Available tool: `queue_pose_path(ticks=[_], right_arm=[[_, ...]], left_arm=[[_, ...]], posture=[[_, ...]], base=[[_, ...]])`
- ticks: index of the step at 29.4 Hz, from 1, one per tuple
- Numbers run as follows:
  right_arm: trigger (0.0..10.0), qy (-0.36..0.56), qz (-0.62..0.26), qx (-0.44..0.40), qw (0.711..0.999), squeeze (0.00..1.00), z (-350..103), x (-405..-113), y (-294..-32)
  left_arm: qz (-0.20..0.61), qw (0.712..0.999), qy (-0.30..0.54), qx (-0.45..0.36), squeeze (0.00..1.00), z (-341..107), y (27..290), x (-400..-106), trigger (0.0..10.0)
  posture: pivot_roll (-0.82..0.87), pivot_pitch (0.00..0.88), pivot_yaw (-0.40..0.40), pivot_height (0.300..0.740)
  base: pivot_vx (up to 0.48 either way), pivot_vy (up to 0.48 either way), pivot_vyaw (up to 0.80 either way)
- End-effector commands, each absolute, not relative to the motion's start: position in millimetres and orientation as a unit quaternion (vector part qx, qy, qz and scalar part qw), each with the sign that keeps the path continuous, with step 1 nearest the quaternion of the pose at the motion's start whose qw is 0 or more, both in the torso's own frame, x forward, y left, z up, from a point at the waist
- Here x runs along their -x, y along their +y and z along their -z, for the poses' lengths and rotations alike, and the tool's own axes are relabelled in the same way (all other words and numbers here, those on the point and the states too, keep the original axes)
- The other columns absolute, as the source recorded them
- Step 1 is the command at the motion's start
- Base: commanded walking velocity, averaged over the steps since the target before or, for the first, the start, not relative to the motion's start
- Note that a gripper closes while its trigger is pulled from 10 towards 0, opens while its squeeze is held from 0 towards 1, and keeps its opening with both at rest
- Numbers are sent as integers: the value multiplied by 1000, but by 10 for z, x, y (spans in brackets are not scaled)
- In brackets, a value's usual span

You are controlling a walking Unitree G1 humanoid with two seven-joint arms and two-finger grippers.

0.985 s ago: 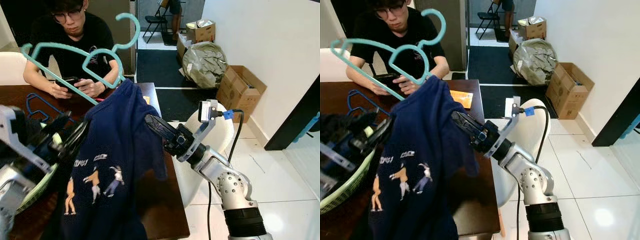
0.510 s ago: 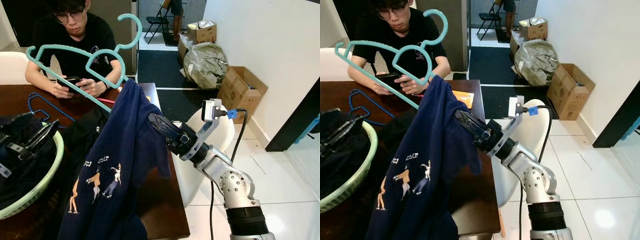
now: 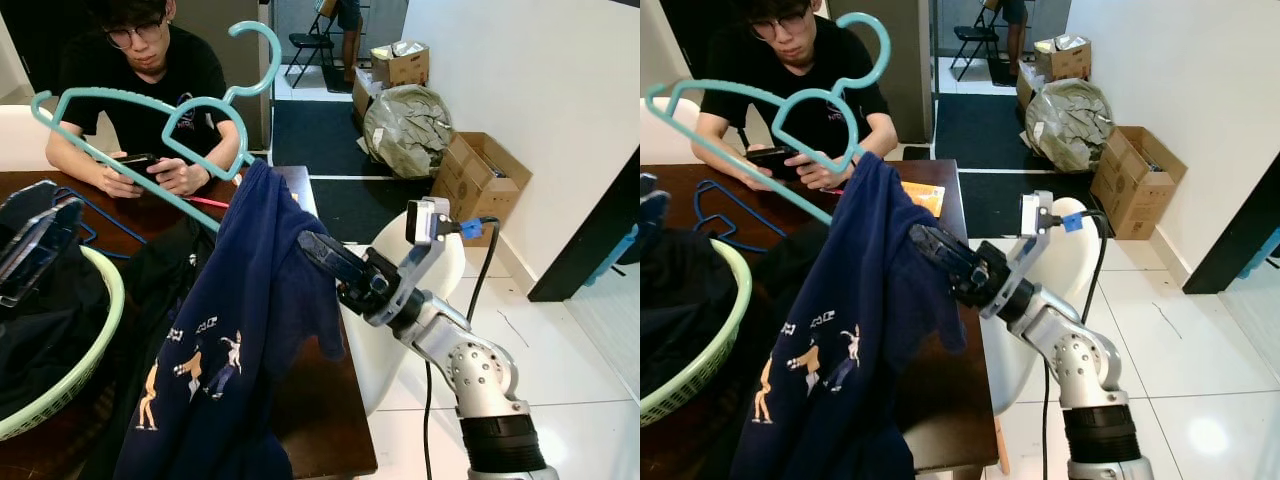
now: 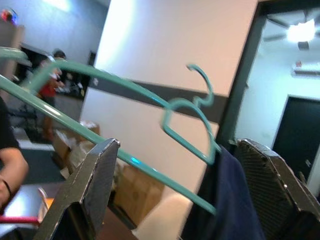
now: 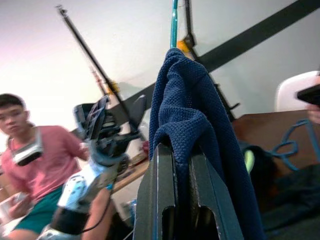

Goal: Hang hanger

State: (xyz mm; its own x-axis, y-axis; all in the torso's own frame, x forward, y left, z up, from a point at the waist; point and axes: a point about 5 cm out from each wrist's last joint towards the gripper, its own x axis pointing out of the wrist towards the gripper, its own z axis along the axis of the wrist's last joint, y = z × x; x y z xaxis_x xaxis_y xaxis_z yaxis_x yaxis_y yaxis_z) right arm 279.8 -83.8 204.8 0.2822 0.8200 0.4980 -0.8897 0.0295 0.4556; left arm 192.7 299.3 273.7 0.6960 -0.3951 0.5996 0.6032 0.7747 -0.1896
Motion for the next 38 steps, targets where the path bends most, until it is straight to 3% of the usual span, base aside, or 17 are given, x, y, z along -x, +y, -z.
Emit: queue_pose_path(ticks=[1,13,29,30,31,32,38], right_arm=[[10000,-57,-613,-361,700,0,-2093,-2748,-848],[10000,-67,-641,-370,669,0,-2159,-2662,-870],[10000,-66,-668,-365,645,0,-2200,-2557,-809],[10000,-65,-670,-365,643,0,-2202,-2549,-800],[10000,-65,-670,-365,643,0,-2202,-2549,-800],[10000,-65,-670,-365,643,0,-2204,-2544,-797],[10000,-58,-666,-357,652,0,-2175,-2547,-777]], left_arm=[[266,899,-281,206,0,-2722,3035,-1930,10000],[251,882,-302,260,0,-2734,3133,-1965,10000],[317,843,-300,315,0,-2795,2807,-2272,10000],[327,837,-301,317,0,-2810,2774,-2286,980],[327,837,-301,317,0,-2810,2774,-2286,980],[335,834,-302,318,0,-2820,2758,-2289,0],[333,834,-308,313,0,-2865,2801,-2270,0]], posture=[[100,0,-48,740],[95,0,-44,740],[84,0,-38,740],[84,0,-37,740],[84,0,-37,740],[84,0,-37,740],[84,0,-35,740]], base=[[0,0,0],[0,0,0],[0,0,0],[0,0,0],[0,0,0],[0,0,0],[0,0,0]])
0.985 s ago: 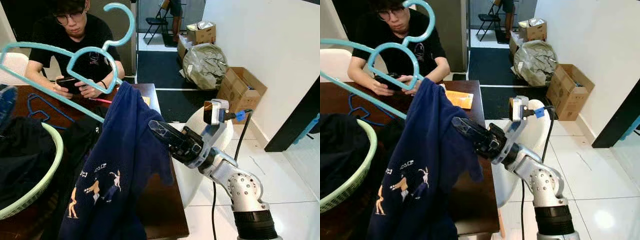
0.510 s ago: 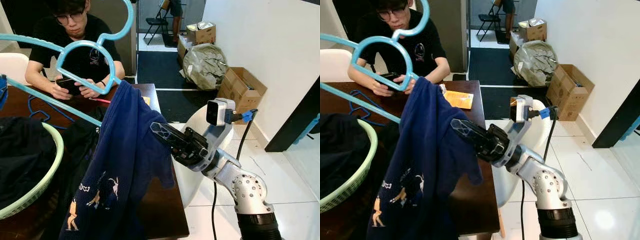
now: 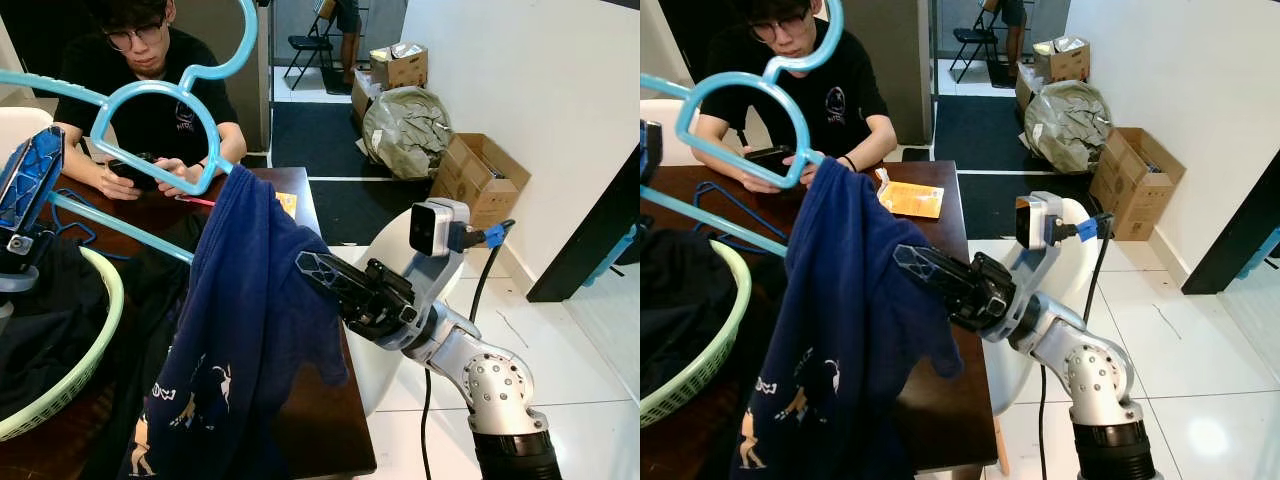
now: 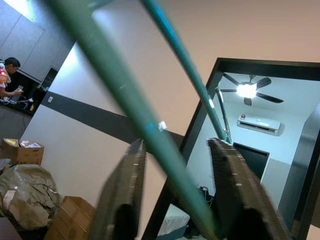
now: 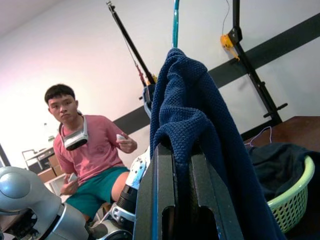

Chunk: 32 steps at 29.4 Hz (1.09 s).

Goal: Hang hanger

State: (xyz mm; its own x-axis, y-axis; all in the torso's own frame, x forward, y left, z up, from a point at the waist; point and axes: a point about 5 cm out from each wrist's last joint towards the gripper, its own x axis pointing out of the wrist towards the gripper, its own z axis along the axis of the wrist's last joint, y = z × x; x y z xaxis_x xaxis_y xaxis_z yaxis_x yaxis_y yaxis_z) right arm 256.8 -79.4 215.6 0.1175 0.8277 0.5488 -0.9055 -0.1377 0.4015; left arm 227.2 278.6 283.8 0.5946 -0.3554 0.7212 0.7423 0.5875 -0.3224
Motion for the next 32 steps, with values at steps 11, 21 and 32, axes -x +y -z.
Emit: queue_pose_path(ticks=[11,21,32], right_arm=[[10000,-8,-626,-288,725,0,-1944,-2695,-364],[10000,72,-539,-122,830,0,-1521,-2917,-86],[0,79,-525,-108,840,0,-1429,-2896,105]], left_arm=[[282,859,-312,293,0,-2865,3016,-2171,0],[243,882,-307,260,0,-2886,3099,-2141,0],[230,892,-295,253,0,-2823,3082,-2173,0]], posture=[[103,0,-49,740],[109,0,-60,740],[106,0,-59,740]], base=[[0,0,0],[0,0,0],[0,0,0]])
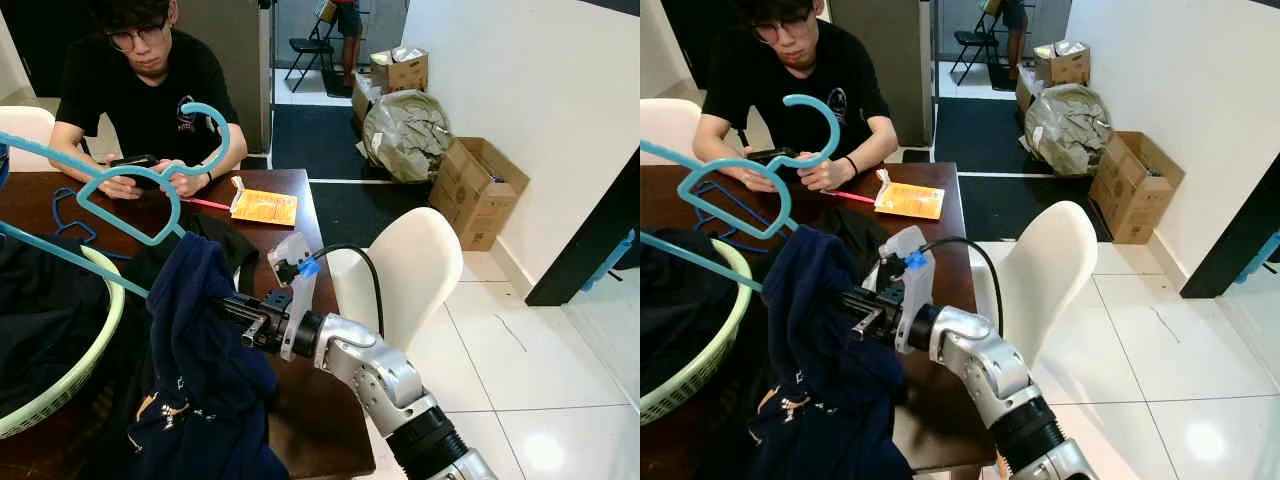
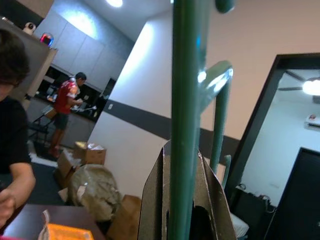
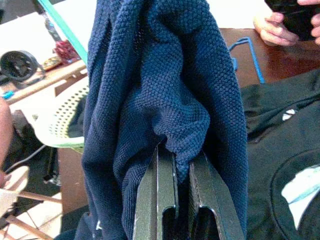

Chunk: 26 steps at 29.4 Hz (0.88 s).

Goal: Hang hanger

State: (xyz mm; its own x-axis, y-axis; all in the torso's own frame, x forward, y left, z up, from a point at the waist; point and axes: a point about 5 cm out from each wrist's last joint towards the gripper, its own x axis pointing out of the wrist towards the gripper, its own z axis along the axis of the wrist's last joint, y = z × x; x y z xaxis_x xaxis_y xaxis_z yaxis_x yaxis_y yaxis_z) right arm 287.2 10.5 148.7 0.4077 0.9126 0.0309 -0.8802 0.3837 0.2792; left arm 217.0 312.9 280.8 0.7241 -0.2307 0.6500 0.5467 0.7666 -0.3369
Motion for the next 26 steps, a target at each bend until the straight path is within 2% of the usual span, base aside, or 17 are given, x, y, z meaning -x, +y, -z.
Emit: queue_pose_path(ticks=[1,2,3,5,6,7,9,10,13,14,17,18,23,25,26], right_arm=[[0,81,-513,-90,850,0,-1395,-2923,88],[0,81,-513,-90,850,0,-1395,-2923,88],[1647,86,-501,-66,858,0,-1346,-2951,49],[1647,89,-494,-49,863,0,-1314,-2968,20],[10000,93,-486,-45,868,0,-1284,-2993,-13],[10000,93,-491,-50,865,925,-1278,-2993,-35],[10000,92,-496,-56,862,925,-1279,-2991,-45],[10000,87,-487,-60,867,1000,-1281,-3010,-58],[10000,82,-473,-61,875,1000,-1282,-3038,-76],[10000,87,-476,-56,874,114,-1263,-3038,-82],[10000,93,-482,-51,870,114,-1239,-3029,-85],[10000,98,-483,-39,869,0,-1217,-3030,-100],[10000,107,-477,11,872,0,-1148,-3055,-166],[10000,114,-461,53,878,0,-1088,-3101,-232],[10000,114,-461,53,878,0,-1088,-3101,-232]], left_arm=[[228,898,-287,242,0,-2811,3068,-2188,0],[228,898,-287,242,0,-2811,3068,-2188,0],[227,905,-277,228,0,-2806,3049,-2205,0],[226,910,-271,219,0,-2805,3037,-2215,0],[226,914,-266,210,0,-2805,3025,-2226,0],[225,917,-260,200,0,-2808,3013,-2235,0],[225,920,-256,194,0,-2810,3007,-2240,0],[224,922,-253,187,0,-2816,3001,-2246,0],[223,925,-253,179,0,-2834,2997,-2250,0],[221,926,-251,173,0,-2844,2997,-2252,0],[220,928,-250,167,0,-2852,2998,-2254,0],[217,931,-249,158,0,-2867,3003,-2255,0],[199,942,-244,116,0,-2939,3040,-2257,0],[166,961,-218,32,0,-3009,3091,-2277,0],[166,961,-218,32,0,-3009,3091,-2277,0]], posture=[[105,0,-59,740],[105,0,-59,740],[104,0,-58,740],[104,0,-58,740],[104,0,-58,740],[105,0,-57,740],[105,0,-57,740],[105,0,-53,740],[106,0,-51,740],[106,0,-49,740],[106,0,-49,740],[108,0,-47,740],[107,0,-44,740],[111,0,-44,740],[111,0,-44,740]], base=[[0,0,0],[0,0,0],[0,0,0],[0,0,0],[0,0,0],[0,0,0],[0,0,0],[0,0,0],[0,0,0],[0,0,0],[0,0,0],[0,0,0],[0,0,0],[0,0,0],[0,0,0]])
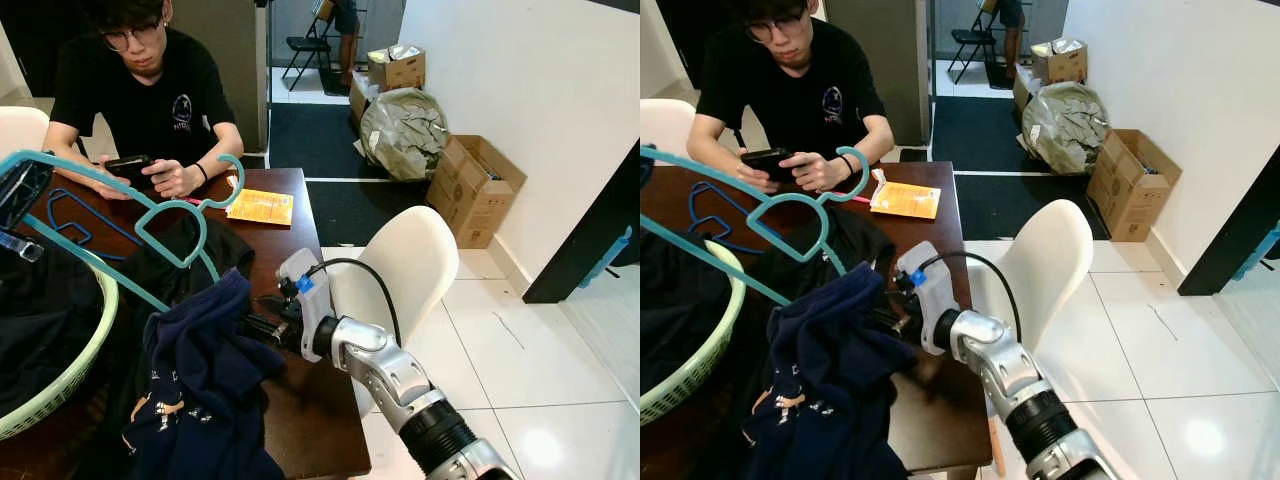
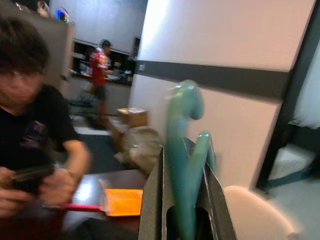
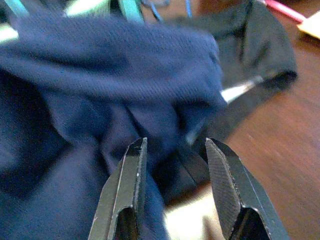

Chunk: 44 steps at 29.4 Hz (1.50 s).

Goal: Hang hanger

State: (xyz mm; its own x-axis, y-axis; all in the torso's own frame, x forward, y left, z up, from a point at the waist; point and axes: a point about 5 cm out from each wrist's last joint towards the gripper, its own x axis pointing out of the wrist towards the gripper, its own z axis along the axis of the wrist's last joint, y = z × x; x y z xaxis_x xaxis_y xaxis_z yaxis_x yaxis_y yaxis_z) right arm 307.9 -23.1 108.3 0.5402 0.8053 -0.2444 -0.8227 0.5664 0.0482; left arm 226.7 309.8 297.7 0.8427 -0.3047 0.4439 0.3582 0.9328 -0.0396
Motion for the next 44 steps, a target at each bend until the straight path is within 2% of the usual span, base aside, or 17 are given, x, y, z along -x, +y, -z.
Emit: queue_pose_path(ticks=[1,2,3,4,5,6,9,13,17,25,28,32,34,35,39,41,44], right_arm=[[10000,114,-461,53,878,0,-1088,-3101,-232],[10000,117,-446,69,884,0,-1065,-3134,-262],[10000,117,-446,69,884,0,-1065,-3134,-262],[10000,119,-434,78,890,0,-1049,-3162,-279],[10000,119,-434,78,890,0,-1049,-3162,-279],[10000,118,-425,79,894,0,-1046,-3184,-286],[10000,108,-421,62,898,0,-1078,-3202,-278],[10000,91,-412,24,906,0,-1160,-3235,-290],[10000,61,-374,-8,925,0,-1277,-3341,-412],[10000,52,-351,-3,935,0,-1283,-3401,-511],[10000,51,-351,-4,935,0,-1284,-3401,-512],[10000,50,-354,-6,934,0,-1285,-3395,-513],[10000,50,-354,-6,934,0,-1285,-3395,-513],[10000,38,-370,-55,927,0,-1362,-3397,-550],[10000,19,-385,-104,917,0,-1468,-3403,-610],[10000,-37,-422,-216,880,0,-1755,-3396,-846],[10000,-70,-454,-264,848,0,-1905,-3352,-989]], left_arm=[[166,961,-218,32,0,-3009,3091,-2277,0],[141,971,-191,-42,0,-3046,3126,-2293,0],[141,971,-191,-42,0,-3046,3126,-2293,0],[118,971,-152,-140,0,-3088,3160,-2300,0],[118,971,-152,-140,0,-3088,3160,-2300,0],[97,961,-117,-232,0,-3123,3198,-2305,0],[78,944,-116,-300,0,-3247,3208,-2302,0],[76,931,-185,-306,0,-3458,3096,-2277,0],[71,903,-316,-283,0,-3890,2905,-2184,0],[45,879,-365,-303,0,-4068,2883,-2148,0],[56,882,-379,-275,0,-4092,2863,-2142,0],[98,888,-414,-175,0,-4131,2803,-2122,0],[98,888,-414,-175,0,-4131,2803,-2122,0],[155,880,-446,-44,0,-4111,2722,-2120,0],[167,873,-459,8,0,-4088,2710,-2127,0],[173,833,-501,159,0,-4062,2730,-2151,0],[176,794,-517,267,0,-4018,2729,-2195,0]], posture=[[111,0,-44,740],[113,0,-43,740],[113,0,-43,740],[115,0,-44,740],[115,0,-44,740],[122,0,-46,740],[124,0,-45,740],[126,0,-46,740],[119,0,-44,740],[121,0,-40,740],[122,0,-40,740],[123,0,-40,740],[123,0,-40,740],[130,0,-41,740],[128,0,-42,740],[123,0,-42,740],[118,0,-40,740]], base=[[0,0,0],[0,0,0],[0,0,0],[0,0,0],[0,0,0],[0,0,0],[0,0,0],[0,0,0],[0,0,0],[0,0,0],[0,0,0],[0,0,0],[0,0,0],[0,0,0],[0,0,0],[0,0,0],[0,0,0]])
